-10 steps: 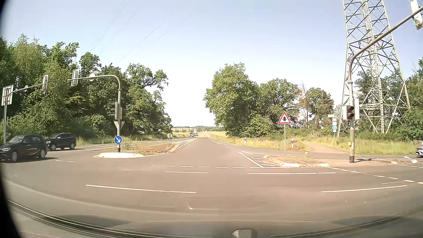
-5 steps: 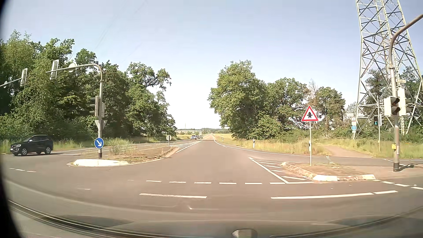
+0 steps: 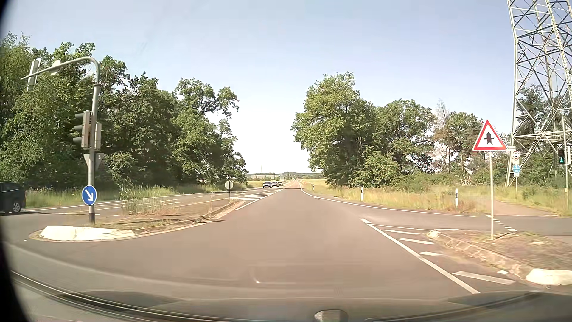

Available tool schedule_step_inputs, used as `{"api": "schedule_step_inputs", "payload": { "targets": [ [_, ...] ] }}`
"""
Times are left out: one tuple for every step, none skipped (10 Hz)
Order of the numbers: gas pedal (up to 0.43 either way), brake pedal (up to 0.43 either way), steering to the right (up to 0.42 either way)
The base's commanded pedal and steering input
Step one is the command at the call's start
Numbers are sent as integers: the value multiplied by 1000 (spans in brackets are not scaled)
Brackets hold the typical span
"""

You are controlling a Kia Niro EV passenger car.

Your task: Follow the waypoints while adhering to traffic rules and regulations

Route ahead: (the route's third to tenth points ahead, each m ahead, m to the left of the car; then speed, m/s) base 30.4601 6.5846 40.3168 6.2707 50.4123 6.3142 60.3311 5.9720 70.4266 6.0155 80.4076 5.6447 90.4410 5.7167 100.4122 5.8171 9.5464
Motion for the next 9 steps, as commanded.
{"api": "schedule_step_inputs", "payload": {
  "targets": [
    [358,30,-18],
    [358,30,-15],
    [358,30,-12],
    [358,30,-11],
    [370,30,-11],
    [370,30,-11],
    [370,30,-10],
    [370,30,-9],
    [370,30,-5]
  ]
}}
